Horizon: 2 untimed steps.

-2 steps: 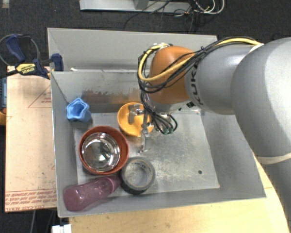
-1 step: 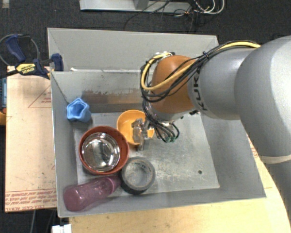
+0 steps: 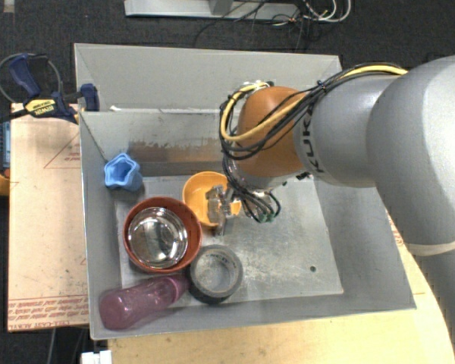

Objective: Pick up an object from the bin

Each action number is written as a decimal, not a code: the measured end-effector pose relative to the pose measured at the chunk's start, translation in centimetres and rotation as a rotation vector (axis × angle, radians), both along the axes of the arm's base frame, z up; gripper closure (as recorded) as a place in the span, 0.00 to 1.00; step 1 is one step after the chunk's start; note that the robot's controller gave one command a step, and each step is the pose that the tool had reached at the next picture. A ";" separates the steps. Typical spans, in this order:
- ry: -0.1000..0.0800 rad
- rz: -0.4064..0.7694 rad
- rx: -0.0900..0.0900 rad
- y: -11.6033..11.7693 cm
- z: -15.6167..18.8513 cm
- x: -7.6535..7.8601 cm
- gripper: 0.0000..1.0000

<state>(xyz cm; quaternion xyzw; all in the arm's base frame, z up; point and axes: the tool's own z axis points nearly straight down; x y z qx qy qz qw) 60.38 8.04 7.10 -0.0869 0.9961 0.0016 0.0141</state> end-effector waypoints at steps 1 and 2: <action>-0.012 0.098 -0.002 3.0 0.1 -1.8 1.00; -0.006 0.050 -0.002 0.7 0.5 0.1 1.00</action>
Offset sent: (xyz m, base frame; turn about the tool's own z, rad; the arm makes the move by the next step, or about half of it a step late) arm -0.0003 0.0070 0.0054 -0.0534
